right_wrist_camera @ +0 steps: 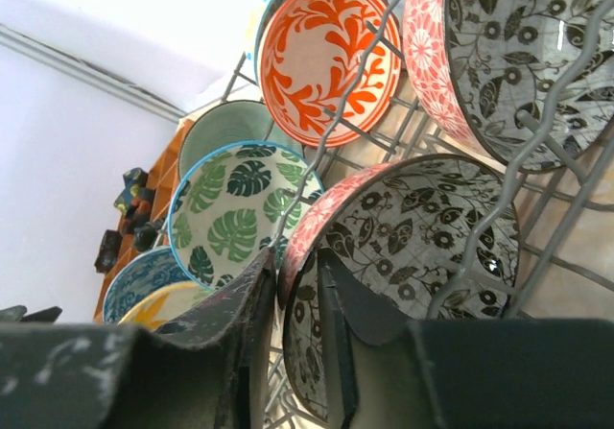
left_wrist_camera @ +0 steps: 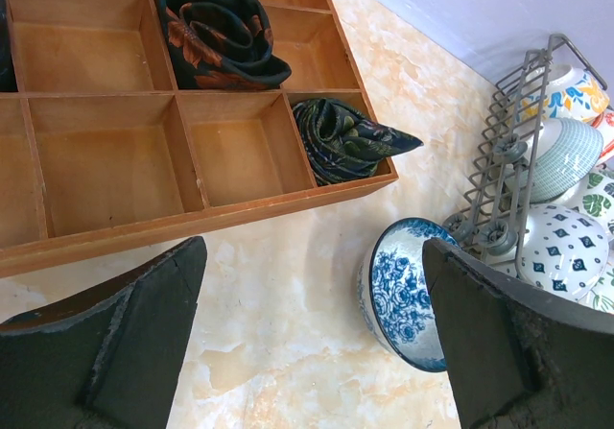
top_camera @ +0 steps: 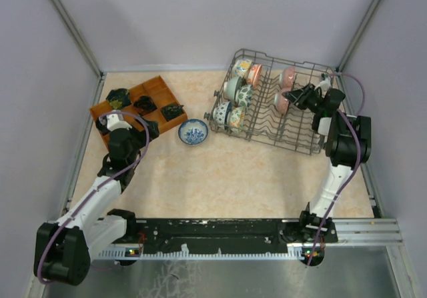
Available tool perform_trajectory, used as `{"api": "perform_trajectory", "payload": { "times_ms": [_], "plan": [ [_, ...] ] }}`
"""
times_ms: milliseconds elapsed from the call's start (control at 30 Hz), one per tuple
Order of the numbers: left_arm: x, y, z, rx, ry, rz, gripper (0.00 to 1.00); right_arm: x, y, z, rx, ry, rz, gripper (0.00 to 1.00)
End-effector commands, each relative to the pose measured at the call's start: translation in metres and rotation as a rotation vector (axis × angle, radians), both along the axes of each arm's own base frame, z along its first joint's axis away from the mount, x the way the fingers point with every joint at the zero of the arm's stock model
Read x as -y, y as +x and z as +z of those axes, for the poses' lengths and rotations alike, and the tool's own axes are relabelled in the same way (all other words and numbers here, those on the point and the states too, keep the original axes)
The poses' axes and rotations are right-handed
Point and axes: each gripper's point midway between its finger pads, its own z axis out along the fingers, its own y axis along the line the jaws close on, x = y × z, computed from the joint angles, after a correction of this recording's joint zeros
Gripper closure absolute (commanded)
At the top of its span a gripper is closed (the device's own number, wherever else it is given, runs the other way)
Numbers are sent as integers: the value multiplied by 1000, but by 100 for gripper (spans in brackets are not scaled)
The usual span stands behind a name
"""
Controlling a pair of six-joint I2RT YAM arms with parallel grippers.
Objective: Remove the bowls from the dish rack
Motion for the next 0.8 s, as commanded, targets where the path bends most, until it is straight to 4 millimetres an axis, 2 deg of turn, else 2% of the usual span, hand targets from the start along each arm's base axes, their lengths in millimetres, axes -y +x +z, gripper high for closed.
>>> {"api": "perform_trajectory", "payload": {
  "times_ms": [0, 67, 267, 467, 600, 667, 767],
  "plan": [
    [-3, 0, 8, 29, 0, 11, 1, -1, 7, 30, 125, 14, 32, 80],
    [-3, 0, 8, 30, -1, 10, 1, 0, 5, 34, 137, 24, 33, 87],
    [-3, 0, 8, 29, -4, 9, 1, -2, -4, 62, 202, 47, 45, 100],
    [-2, 0, 7, 26, -4, 8, 1, -6, -15, 99, 267, 68, 56, 100],
    [-2, 0, 7, 27, -7, 6, 1, -12, -30, 128, 318, 101, 70, 100],
    [-1, 0, 8, 28, -10, 2, 1, -18, -38, 140, 346, 102, 78, 100],
    [0, 0, 7, 27, -13, -2, 1, -37, -52, 158, 382, 85, 106, 100]
  ]
}}
